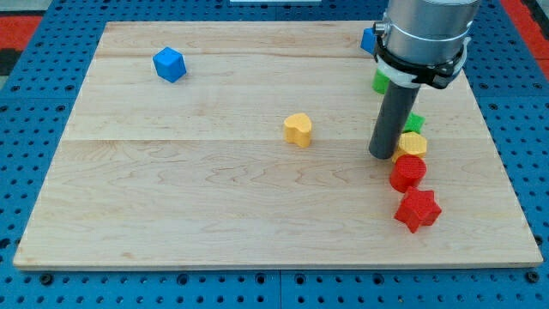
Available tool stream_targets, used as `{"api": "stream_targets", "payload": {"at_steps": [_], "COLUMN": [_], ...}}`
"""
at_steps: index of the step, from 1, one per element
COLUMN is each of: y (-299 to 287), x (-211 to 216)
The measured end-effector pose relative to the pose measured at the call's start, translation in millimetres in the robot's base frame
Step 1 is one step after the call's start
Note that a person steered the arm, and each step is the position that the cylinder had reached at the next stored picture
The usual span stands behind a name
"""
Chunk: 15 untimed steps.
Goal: Slide the yellow hexagon to the top of the green star
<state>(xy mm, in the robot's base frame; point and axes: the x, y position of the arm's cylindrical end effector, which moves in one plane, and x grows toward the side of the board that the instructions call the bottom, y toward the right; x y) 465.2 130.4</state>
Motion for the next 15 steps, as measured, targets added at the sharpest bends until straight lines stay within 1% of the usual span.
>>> {"api": "stream_targets", "payload": {"at_steps": [2, 3, 4, 5, 7, 8, 9, 10, 11, 13, 14, 15], "y": [-59.8, -91.2, -101.6, -106.2, -181.3, -215.9, -214.4, -212.0, -183.5, -100.8, -90.8, -89.2], "x": [0.0, -14.8, -47.8, -68.0, -69.4, -80.0, -99.9, -93.8, -95.1, -95.2, -103.0, -125.0]}}
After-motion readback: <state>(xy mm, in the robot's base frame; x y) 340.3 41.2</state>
